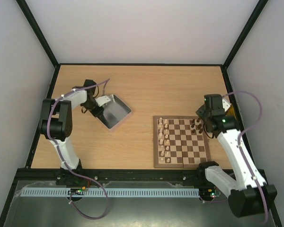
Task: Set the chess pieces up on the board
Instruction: Move the storage box to the center of the board, then move the chessboard to the center of the board.
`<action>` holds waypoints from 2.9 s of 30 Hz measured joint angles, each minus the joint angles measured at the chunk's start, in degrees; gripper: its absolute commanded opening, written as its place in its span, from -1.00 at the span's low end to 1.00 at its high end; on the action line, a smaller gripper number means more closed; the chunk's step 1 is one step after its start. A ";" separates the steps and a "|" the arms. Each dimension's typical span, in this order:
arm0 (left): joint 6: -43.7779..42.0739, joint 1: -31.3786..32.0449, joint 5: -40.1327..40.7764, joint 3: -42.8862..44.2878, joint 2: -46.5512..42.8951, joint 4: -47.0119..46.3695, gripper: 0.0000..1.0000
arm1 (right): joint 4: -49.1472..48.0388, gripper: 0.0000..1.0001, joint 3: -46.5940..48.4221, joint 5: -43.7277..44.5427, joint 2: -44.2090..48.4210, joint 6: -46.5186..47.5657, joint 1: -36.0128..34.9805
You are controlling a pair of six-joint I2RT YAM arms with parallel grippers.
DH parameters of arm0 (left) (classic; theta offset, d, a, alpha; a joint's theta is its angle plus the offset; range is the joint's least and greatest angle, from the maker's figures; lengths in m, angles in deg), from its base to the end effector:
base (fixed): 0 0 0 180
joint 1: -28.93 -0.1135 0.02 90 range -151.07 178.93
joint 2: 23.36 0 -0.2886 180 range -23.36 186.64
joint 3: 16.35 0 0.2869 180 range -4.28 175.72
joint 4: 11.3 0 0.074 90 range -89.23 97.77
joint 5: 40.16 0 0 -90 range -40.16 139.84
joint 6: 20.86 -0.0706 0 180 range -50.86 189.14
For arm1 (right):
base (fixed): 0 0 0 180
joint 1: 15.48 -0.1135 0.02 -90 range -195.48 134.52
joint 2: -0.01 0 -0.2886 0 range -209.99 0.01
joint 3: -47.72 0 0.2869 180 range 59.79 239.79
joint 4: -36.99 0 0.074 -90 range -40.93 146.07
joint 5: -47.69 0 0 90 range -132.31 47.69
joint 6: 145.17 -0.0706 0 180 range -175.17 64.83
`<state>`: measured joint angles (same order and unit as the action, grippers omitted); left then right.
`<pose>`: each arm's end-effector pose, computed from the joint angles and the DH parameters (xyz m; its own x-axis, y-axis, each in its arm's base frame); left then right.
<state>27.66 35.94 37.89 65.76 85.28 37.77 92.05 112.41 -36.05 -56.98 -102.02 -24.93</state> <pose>0.3997 -0.0639 0.1202 -0.6073 0.7276 -0.3192 0.7645 0.6445 0.0145 0.2427 0.0326 0.2879 -0.5622 0.6416 -0.5218 0.4676 0.7670 0.4393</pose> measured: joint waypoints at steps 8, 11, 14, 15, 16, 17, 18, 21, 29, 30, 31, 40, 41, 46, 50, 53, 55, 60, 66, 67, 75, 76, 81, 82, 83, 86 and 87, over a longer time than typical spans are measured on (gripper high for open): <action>-4.76 -8.79 -0.63 -4.15 -3.28 0.74 -0.57 | 4.17 -0.96 -7.17 2.08 7.04 -12.35 0.79; -6.43 -11.85 -1.36 -4.74 -3.82 1.62 -0.56 | 5.77 -0.96 -8.33 1.36 3.45 -15.39 3.02; -8.61 -16.55 -2.14 -4.81 -3.98 2.73 -0.56 | 6.71 -0.96 -10.01 -0.20 2.16 -17.33 6.38; -9.35 -18.18 -2.36 -4.81 -3.98 3.04 -0.56 | 6.97 -0.96 -10.67 -0.55 2.67 -17.94 7.50; -10.08 -19.65 -2.47 -4.81 -3.98 3.37 -0.56 | 7.23 -0.96 -11.30 -0.94 3.61 -18.56 8.68; -10.84 -21.09 -2.54 -4.81 -3.98 3.76 -0.58 | 7.65 -0.96 -11.63 -1.22 4.68 -19.08 9.68; -11.43 -22.29 -2.45 -4.81 -3.98 4.07 -0.60 | 7.98 -0.96 -11.80 -1.46 5.75 -19.47 10.67; -13.27 -24.83 -2.27 -4.79 -3.98 4.81 -0.61 | 8.17 -0.96 -11.89 -2.27 7.65 -20.06 13.40; -17.16 -33.99 -2.99 -3.89 -3.98 7.67 -0.65 | 7.74 -0.96 -17.66 -3.85 7.87 -19.85 17.66; -17.53 -35.17 -3.02 -3.89 -3.98 7.82 -0.65 | 7.48 -0.96 -18.67 -4.11 7.80 -19.78 18.27; -18.01 -36.65 -2.99 -3.89 -3.98 8.00 -0.65 | 7.28 -0.96 -19.50 -4.28 7.72 -19.58 18.84; -21.70 -46.64 -3.56 -3.52 -4.11 10.25 -0.35 | 2.32 -0.96 -23.10 -6.62 5.38 -17.25 24.13; -21.94 -47.36 -3.85 -3.43 -4.48 10.56 -0.34 | 1.49 -0.96 -23.37 -7.08 4.83 -17.05 24.26; -22.91 -49.29 -6.23 -2.93 -10.80 13.42 0.01 | -2.89 -0.96 -25.49 -11.37 2.16 -16.50 24.50; -22.36 -47.36 -9.84 0.24 -16.85 17.25 0.09 | -4.83 -0.96 -26.27 -13.35 1.79 -16.15 24.68; -20.68 -43.19 -13.18 3.23 -20.85 19.63 0.09 | -6.23 -0.96 -26.67 -15.26 2.10 -15.65 24.81; -19.06 -39.21 -15.34 4.07 -22.77 20.90 -0.01 | -6.62 -0.96 -26.93 -16.55 2.49 -15.26 24.81; -13.46 -27.15 -20.28 4.20 -23.91 22.91 -0.47 | -7.74 -0.96 -27.85 -19.47 4.22 -14.64 24.79; -7.48 -15.26 -26.01 5.60 -19.56 24.76 -0.63 | -8.57 -0.96 -28.44 -21.68 5.35 -14.60 22.77; -6.69 -14.29 -26.69 5.79 -18.47 24.87 -0.66 | -8.98 -0.96 -28.48 -21.94 5.35 -14.64 21.97; -1.22 -8.63 -28.46 5.77 -9.51 24.13 -0.80 | -13.16 -0.96 -28.81 -24.87 3.50 -16.52 14.27; -0.52 -8.02 -28.52 5.64 -8.85 23.71 -0.81 | -13.49 -0.96 -28.81 -24.92 3.32 -16.87 13.60; 2.73 -3.93 -28.22 3.48 -7.34 20.96 -0.85 | -14.99 -0.96 -28.79 -25.07 2.43 -18.21 11.08; 3.34 -2.69 -28.02 3.02 -6.97 20.35 -0.86 | -15.28 -0.96 -28.79 -25.07 2.21 -18.36 10.69; 4.04 -1.38 -27.89 2.62 -6.49 19.78 -0.86 | -15.54 -0.96 -28.79 -24.98 2.10 -18.56 10.32; 5.86 1.36 -27.21 1.79 -5.29 18.01 -0.87 | -15.65 -0.96 -28.79 -24.70 2.05 -18.99 9.86; 6.34 2.12 -27.04 1.62 -5.03 17.46 -0.87 | -15.63 -0.96 -28.79 -24.55 2.10 -19.17 9.84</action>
<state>34.00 38.06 10.85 67.38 80.26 55.23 76.42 83.62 -60.60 -54.88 -121.19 -15.10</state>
